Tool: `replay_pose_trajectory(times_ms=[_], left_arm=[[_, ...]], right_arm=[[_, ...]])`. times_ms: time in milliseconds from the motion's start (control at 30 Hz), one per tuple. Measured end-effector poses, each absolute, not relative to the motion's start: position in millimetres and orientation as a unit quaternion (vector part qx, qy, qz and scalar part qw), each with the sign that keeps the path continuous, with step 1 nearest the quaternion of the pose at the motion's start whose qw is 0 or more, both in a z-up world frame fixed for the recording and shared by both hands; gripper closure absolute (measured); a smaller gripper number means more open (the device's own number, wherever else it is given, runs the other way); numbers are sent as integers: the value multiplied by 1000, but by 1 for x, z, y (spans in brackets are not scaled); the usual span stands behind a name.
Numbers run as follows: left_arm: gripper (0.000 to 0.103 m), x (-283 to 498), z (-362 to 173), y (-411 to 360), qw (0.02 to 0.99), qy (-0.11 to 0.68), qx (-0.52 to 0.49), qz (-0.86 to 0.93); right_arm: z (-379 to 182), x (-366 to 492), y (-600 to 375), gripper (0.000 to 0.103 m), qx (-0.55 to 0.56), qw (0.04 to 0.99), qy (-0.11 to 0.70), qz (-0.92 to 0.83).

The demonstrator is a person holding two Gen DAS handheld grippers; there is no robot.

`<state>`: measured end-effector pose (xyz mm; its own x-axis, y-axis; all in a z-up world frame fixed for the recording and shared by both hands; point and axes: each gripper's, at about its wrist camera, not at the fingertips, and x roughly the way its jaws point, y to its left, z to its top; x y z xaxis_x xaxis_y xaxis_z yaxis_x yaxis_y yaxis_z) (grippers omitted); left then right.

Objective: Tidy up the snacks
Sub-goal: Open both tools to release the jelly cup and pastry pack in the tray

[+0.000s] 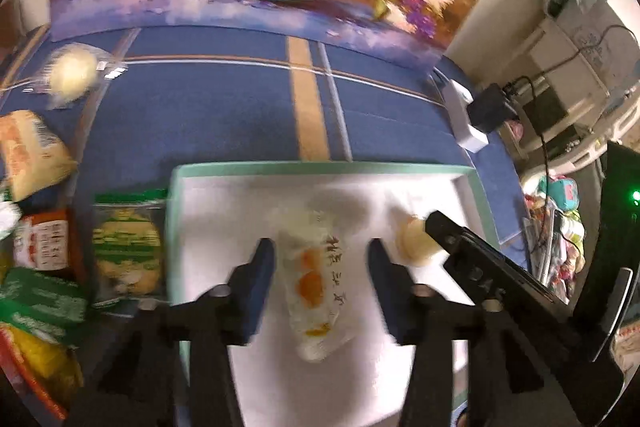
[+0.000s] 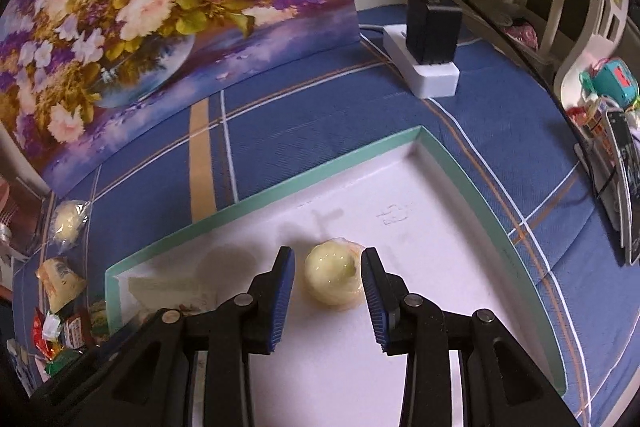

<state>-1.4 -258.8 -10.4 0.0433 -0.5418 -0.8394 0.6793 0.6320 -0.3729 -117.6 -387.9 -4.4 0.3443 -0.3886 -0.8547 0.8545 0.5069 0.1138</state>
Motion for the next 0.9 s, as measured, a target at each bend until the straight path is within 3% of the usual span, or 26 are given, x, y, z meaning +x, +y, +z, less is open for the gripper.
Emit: replay_pose_trajectory(times_ms=[267,333,400,467,633,700,900], left_arm=[[40,7,6,-229,780,513,101,-345],[28,11,6,-217,802,501,119,-303],[20,17,4,-202,814,498,119,-274],[15,24,0,-186,822,499,113,-250],[9,42,3,-137,832,510,85,-202],[2,48,9,-115,837,511,68,-183],[2,62,24,-56,843,518,19,-142]], right_arm=[[1,-123,-379,65,290,766,414,-397],[1,-124,-373,62,286,767,419,-392],[0,-126,-366,49,285,769,422,-388],[0,-128,-357,41,285,772,422,-381],[4,-128,-335,18,280,782,420,-365],[7,-127,-327,3,278,788,417,-359],[16,-119,-297,0,255,801,418,-343]])
